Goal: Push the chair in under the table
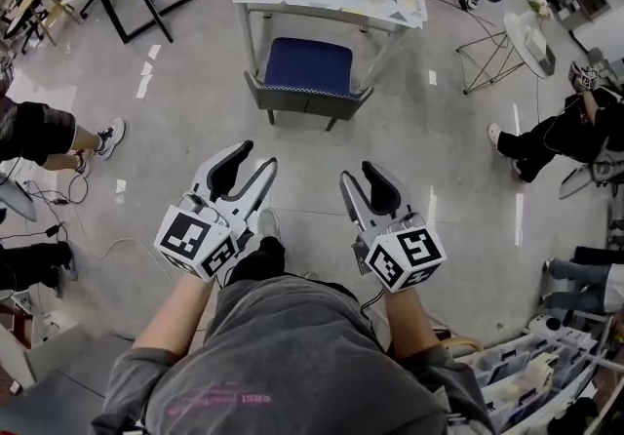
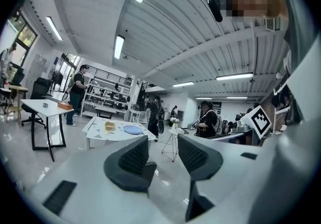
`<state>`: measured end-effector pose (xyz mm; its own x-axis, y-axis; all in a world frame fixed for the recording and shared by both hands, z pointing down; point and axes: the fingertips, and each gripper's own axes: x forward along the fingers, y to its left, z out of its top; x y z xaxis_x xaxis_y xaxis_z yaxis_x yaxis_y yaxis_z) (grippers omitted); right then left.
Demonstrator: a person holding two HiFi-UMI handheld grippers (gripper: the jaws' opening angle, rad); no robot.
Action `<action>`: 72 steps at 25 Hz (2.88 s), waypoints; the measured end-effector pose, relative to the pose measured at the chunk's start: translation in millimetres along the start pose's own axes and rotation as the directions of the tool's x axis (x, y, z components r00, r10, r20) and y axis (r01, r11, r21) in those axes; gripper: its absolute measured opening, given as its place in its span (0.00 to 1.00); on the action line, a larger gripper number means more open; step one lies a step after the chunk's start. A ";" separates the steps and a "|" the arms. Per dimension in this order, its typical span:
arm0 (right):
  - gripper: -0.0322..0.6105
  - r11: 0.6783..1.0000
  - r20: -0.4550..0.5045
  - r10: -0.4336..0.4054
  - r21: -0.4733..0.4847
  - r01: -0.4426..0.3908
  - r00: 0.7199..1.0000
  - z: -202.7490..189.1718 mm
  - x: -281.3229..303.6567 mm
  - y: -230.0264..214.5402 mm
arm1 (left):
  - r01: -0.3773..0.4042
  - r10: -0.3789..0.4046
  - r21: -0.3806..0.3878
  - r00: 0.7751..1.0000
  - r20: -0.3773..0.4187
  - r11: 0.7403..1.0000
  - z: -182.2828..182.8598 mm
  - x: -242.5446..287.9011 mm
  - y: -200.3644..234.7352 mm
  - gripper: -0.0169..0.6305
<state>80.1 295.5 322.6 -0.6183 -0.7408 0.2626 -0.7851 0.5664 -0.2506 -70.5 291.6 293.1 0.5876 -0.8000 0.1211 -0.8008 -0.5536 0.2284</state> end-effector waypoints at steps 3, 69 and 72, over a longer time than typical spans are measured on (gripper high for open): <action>0.28 1.000 -0.007 -0.010 -0.013 0.010 1.000 5.4 18.2 0.6 | 0.009 -0.009 -0.005 1.000 -0.005 1.000 3.8 8.4 18.1 0.31; 0.28 0.991 -0.153 0.129 0.037 -0.125 0.980 47.8 262.4 -192.2 | 0.003 -0.002 0.005 0.986 -0.168 1.000 -0.7 261.1 185.8 0.31; 0.28 0.986 -0.169 0.164 0.030 -0.161 0.972 41.9 266.4 -200.7 | 0.001 0.003 0.022 0.981 -0.194 1.000 -10.8 269.8 185.3 0.32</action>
<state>74.5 -30.6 403.8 -0.7360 -0.5662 0.3711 -0.6736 0.6675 -0.3173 -59.1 -24.4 378.6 0.5966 -0.7416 0.3068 -0.8023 -0.5598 0.2072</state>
